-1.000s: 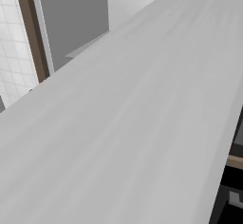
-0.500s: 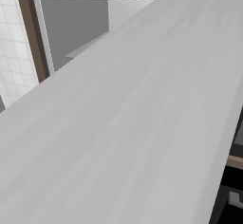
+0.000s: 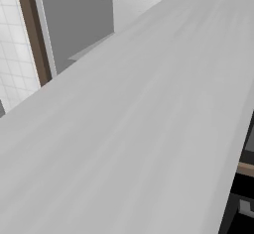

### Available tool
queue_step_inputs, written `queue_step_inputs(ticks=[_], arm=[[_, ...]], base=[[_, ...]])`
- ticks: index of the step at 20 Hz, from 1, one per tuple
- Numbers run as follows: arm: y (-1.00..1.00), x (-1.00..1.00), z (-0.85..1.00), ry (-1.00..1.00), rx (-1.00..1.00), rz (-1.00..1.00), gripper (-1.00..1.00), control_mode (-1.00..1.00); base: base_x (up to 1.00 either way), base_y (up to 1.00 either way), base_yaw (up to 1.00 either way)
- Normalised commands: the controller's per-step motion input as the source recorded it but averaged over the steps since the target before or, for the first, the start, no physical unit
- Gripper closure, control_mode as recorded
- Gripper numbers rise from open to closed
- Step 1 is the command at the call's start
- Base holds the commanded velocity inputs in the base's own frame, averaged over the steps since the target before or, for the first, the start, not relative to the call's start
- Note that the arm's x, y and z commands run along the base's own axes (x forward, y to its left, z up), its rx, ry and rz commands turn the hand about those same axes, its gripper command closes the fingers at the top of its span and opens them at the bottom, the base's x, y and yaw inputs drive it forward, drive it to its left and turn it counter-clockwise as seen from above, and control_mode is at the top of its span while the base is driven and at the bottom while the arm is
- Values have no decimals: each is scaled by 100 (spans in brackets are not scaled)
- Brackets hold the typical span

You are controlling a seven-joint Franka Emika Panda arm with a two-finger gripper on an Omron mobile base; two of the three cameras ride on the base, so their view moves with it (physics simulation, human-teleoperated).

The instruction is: Take the cheese, steak, and potato from the fridge and place them on the plate on the dining counter to create an appetizer plate.

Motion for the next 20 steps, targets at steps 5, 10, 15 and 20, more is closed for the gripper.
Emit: queue_step_inputs(ticks=[5, 10, 15, 20], arm=[[-15, -69, 27, 0, 0, 6, 100, -100], [-11, -67, 43, 0, 0, 7, 100, -100], [-1, -63, 56, 0, -1, 6, 100, -100], [0, -64, 49, 0, -2, 6, 100, -100]], base=[[0, 0, 0], [0, 0, 0], [0, 0, 0], [0, 0, 0]])
